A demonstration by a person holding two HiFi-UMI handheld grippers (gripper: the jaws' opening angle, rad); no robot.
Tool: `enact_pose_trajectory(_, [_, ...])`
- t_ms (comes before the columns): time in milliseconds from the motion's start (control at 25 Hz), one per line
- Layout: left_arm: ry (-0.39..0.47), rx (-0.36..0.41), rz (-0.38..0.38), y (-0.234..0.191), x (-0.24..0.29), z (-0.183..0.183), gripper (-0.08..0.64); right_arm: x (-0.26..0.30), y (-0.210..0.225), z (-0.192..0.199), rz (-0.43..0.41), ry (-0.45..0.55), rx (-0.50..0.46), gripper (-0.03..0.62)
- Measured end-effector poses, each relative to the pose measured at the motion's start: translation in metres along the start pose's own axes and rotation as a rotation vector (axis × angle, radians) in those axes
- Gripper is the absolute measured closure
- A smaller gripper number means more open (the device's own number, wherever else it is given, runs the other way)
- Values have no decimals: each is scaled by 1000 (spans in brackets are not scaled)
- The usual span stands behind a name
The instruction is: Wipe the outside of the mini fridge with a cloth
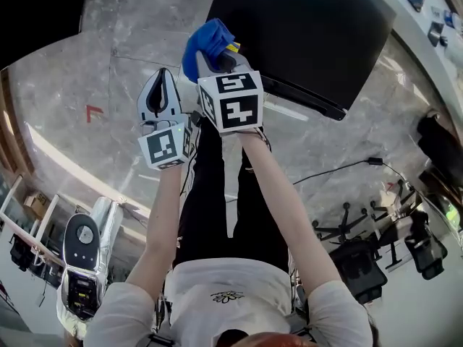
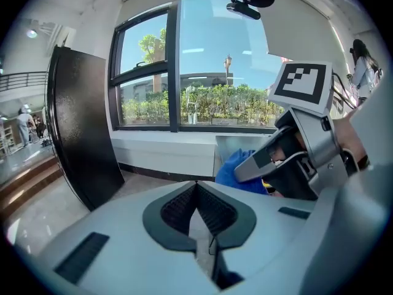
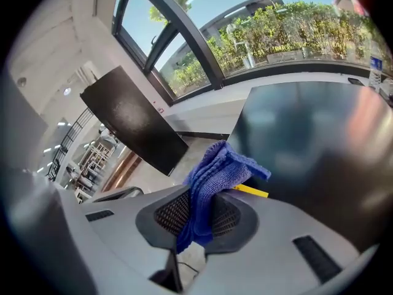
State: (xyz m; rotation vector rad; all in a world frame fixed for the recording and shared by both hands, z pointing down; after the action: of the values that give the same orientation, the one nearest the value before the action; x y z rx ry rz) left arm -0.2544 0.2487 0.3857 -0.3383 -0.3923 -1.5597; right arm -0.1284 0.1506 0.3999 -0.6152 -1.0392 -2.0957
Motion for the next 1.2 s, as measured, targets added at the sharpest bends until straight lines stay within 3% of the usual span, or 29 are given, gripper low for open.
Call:
enact_pose_trajectory(280, [-5,4,27,9,13,-5,555,-19,16,12,20,-28,-5,520])
enact_pose_trajectory(600, [19,48,213,45,35,-18,555,-46,53,20,61,-61,9,520])
enact_pose_trajectory(720, [10,36,215,50,37,-18,555,-62,68,26,92,-67,33,520])
enact_pose_trajectory(960, [-10,62,217,52,40,-17,555,-91,94,35,150,-85,-14,520])
enact_pose_trajectory(1200, [-7,90,240,55,44,-19,555,-129,127,52,233,-75,25,520])
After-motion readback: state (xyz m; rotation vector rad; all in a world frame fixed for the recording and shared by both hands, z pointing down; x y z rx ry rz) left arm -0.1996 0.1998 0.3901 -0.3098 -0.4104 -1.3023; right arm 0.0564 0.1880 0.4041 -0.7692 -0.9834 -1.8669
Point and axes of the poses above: the fingertips, and each gripper's own axes: x forward along the fingers, y to its right, z out of its underside, the point moved 9 cm from there along -x, backward along the fingers, and after that the axes turned 6 degrees about y, right-handed, at the moved point
